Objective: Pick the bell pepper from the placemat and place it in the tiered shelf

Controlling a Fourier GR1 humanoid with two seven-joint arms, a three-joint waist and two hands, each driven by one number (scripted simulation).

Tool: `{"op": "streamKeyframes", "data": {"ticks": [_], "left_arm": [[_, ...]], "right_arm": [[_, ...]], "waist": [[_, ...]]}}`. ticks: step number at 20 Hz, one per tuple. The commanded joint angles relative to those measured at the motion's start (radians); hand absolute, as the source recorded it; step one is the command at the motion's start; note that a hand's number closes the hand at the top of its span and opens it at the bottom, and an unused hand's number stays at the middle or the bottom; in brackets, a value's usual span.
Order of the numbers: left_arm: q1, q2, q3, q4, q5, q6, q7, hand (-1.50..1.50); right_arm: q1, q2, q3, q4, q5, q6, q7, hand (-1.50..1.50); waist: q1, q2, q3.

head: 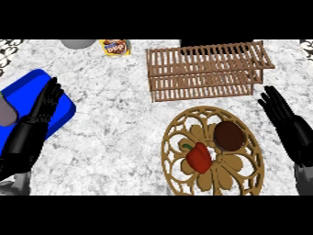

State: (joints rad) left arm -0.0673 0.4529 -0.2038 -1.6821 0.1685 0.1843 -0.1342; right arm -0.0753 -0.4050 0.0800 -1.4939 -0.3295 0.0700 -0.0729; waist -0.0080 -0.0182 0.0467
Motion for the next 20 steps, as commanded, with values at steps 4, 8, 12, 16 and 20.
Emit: {"op": "streamKeyframes", "data": {"ticks": [4, 8, 12, 16, 20], "left_arm": [[-0.072, -0.057, -0.045, 0.121, -0.053, 0.020, 0.069, 0.00], [-0.030, -0.071, -0.041, 0.106, -0.013, 0.016, 0.088, 0.00], [-0.049, -0.071, -0.050, 0.157, -0.016, 0.002, 0.127, 0.00], [-0.084, -0.138, -0.081, 0.219, -0.065, 0.034, 0.112, 0.00], [-0.161, -0.183, -0.077, 0.249, -0.084, 0.037, 0.180, 0.00]], "right_arm": [[-0.225, -0.016, 0.045, 0.030, 0.012, 0.063, 0.115, -1.50], [-0.091, 0.364, -0.046, 0.050, -0.407, 0.002, 0.105, 1.50], [-0.124, 0.009, 0.037, 0.087, 0.359, -0.338, 0.004, 1.50], [-0.080, 0.199, -0.009, 0.174, 0.302, -0.442, -0.215, -1.50], [-0.093, 0.135, -0.088, 0.204, 0.142, -0.188, -0.343, -1.50]], "waist": [[0.016, 0.025, -0.047], [-0.003, 0.059, -0.010], [-0.005, 0.028, -0.049], [0.003, 0.022, -0.046], [0.003, 0.020, -0.046]]}}
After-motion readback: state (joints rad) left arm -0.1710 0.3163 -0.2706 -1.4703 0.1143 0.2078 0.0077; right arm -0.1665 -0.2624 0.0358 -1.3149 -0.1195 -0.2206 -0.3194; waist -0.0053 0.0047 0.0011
